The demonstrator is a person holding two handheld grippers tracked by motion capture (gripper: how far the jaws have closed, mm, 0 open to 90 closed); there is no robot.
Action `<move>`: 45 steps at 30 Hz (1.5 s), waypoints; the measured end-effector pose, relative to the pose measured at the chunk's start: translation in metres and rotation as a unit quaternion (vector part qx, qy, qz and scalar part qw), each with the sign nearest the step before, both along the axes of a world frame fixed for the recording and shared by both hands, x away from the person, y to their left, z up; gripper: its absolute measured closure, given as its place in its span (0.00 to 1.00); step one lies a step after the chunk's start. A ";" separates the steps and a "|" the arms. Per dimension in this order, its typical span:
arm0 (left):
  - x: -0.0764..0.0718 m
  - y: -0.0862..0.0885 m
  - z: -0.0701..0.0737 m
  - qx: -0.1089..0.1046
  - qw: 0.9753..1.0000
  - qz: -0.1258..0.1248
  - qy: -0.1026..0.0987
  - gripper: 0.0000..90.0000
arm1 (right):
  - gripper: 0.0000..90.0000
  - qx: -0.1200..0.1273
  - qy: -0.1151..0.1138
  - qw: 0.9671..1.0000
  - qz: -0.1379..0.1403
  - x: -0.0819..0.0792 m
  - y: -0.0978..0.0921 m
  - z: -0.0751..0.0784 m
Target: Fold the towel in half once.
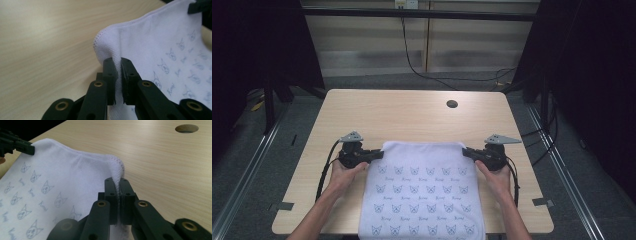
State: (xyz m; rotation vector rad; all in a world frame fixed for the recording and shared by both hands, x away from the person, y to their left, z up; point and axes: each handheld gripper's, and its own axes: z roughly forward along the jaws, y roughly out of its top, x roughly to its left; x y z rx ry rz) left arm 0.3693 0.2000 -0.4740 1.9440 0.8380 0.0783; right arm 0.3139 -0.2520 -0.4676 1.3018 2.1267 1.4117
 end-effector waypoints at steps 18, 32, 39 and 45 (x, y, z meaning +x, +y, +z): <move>0.014 0.017 0.077 -0.041 0.996 0.035 -0.068 0.93 | 0.97 0.041 -0.080 0.996 0.014 0.025 0.003 0.083; 0.034 0.011 0.159 -0.052 0.986 0.059 -0.144 0.93 | 0.98 0.051 -0.129 0.990 -0.007 0.061 -0.001 0.164; 0.015 0.015 0.162 -0.053 0.985 0.039 -0.157 0.93 | 0.98 0.043 -0.147 0.988 0.010 0.043 -0.001 0.178; -0.016 0.021 0.128 -0.050 0.989 0.015 -0.140 0.93 | 0.98 0.035 -0.129 0.990 0.042 0.004 0.000 0.148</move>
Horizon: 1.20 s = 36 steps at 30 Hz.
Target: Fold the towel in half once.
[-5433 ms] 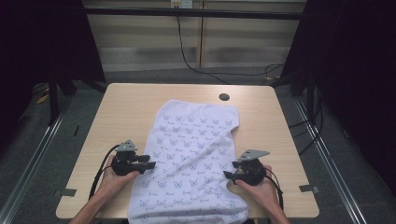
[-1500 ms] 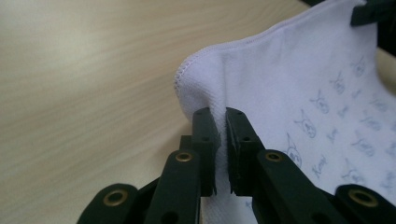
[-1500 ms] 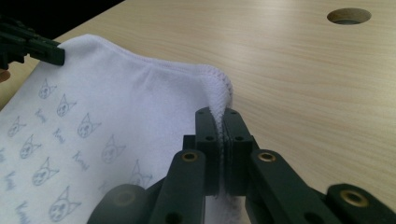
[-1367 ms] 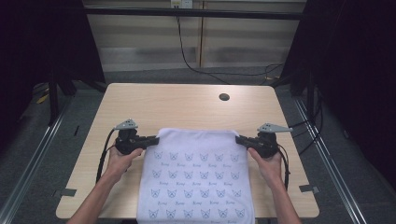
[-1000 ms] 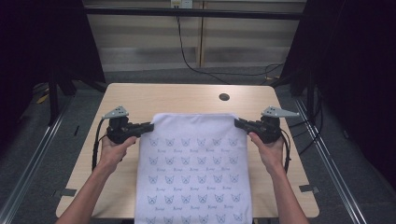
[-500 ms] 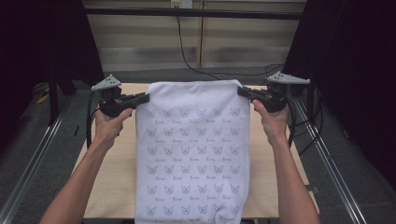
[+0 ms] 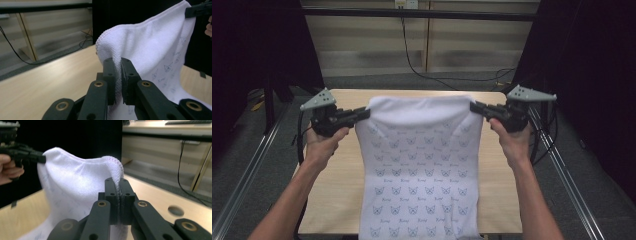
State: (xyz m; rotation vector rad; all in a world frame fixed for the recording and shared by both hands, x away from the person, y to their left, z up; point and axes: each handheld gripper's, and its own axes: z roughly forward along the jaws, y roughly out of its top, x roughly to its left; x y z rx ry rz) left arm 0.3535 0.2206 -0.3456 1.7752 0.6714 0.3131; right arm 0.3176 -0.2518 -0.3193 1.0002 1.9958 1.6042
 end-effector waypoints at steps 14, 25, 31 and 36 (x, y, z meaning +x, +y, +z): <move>-0.076 0.015 -0.087 0.028 0.992 -0.052 0.110 0.93 | 0.98 -0.020 0.127 0.990 0.051 -0.094 0.005 -0.114; -0.109 0.007 -0.154 0.119 0.969 -0.096 0.194 0.93 | 0.98 -0.093 0.229 0.966 0.079 -0.137 0.018 -0.171; -0.095 0.005 -0.155 0.129 0.972 -0.078 0.181 0.93 | 0.98 -0.111 0.234 0.963 0.071 -0.123 0.018 -0.181; -0.056 0.002 -0.155 0.133 0.974 -0.046 0.176 0.94 | 0.98 -0.108 0.227 0.966 0.056 -0.087 0.017 -0.183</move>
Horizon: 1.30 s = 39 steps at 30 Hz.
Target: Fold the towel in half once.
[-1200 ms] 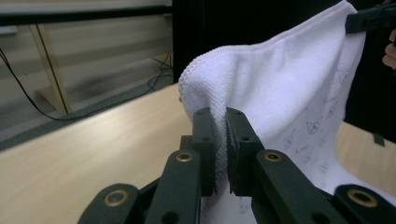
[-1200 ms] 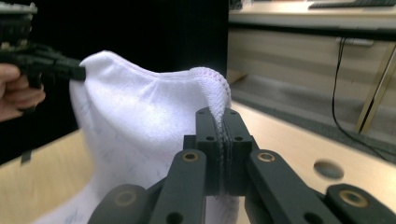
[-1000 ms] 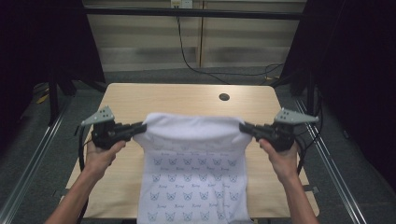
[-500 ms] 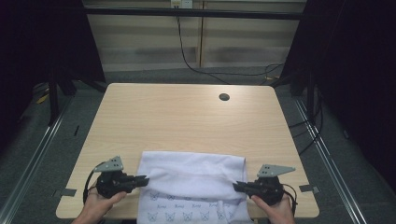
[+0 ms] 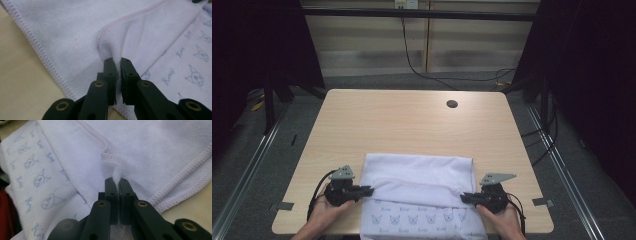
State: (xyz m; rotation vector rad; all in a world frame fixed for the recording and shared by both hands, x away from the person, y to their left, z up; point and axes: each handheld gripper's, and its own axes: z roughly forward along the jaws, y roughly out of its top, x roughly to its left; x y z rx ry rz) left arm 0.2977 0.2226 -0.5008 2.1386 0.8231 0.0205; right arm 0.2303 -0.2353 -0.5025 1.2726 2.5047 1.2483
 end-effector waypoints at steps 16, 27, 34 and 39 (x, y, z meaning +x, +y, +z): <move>0.110 -0.008 -0.003 0.006 0.996 0.089 -0.009 0.94 | 0.98 -0.001 -0.020 0.997 -0.070 0.107 0.012 -0.006; 0.144 -0.010 -0.008 -0.013 0.991 0.132 -0.008 0.94 | 0.98 -0.018 -0.022 0.993 -0.114 0.154 0.020 -0.005; 0.128 -0.007 0.022 -0.042 0.991 0.121 -0.036 0.94 | 0.98 0.029 -0.064 0.992 -0.107 0.147 0.009 0.023; 0.108 -0.002 0.072 -0.089 0.988 0.099 -0.082 0.94 | 0.98 0.072 -0.120 0.983 -0.116 0.140 -0.007 0.074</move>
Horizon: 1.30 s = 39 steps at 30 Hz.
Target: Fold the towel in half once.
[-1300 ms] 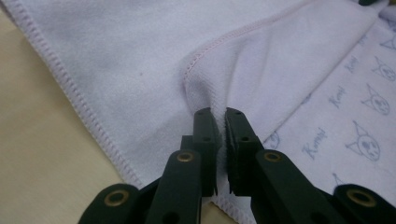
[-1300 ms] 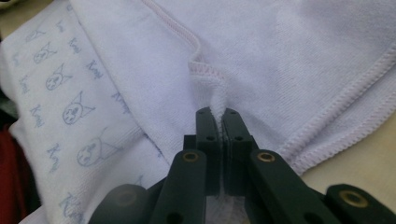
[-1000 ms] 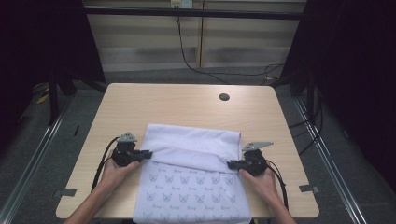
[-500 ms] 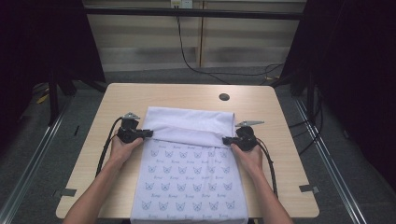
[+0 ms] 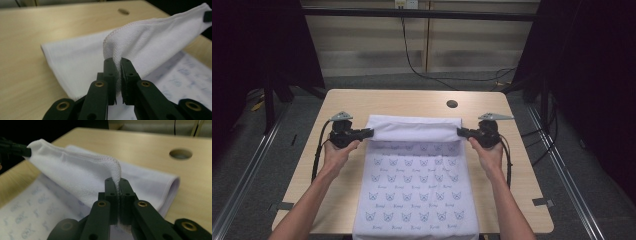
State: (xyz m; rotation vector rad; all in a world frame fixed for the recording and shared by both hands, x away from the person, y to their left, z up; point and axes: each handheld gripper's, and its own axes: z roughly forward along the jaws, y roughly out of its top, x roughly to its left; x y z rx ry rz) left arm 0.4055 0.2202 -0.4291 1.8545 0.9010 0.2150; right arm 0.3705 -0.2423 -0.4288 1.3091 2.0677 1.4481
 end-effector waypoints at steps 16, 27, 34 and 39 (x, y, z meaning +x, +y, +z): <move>-0.101 0.026 0.087 -0.067 0.991 -0.076 -0.092 0.94 | 0.98 0.011 -0.120 0.991 0.064 -0.094 -0.008 0.100; -0.157 0.031 -0.003 -0.035 0.995 -0.096 -0.018 0.93 | 0.97 -0.006 -0.042 0.994 0.101 -0.165 0.001 0.020; -0.183 0.034 -0.031 -0.023 0.992 -0.121 0.026 0.91 | 0.94 -0.012 -0.014 0.992 0.124 -0.201 0.002 -0.006; -0.203 0.042 -0.046 -0.014 0.990 -0.129 0.052 0.86 | 0.84 -0.050 0.028 0.987 0.148 -0.229 0.005 -0.031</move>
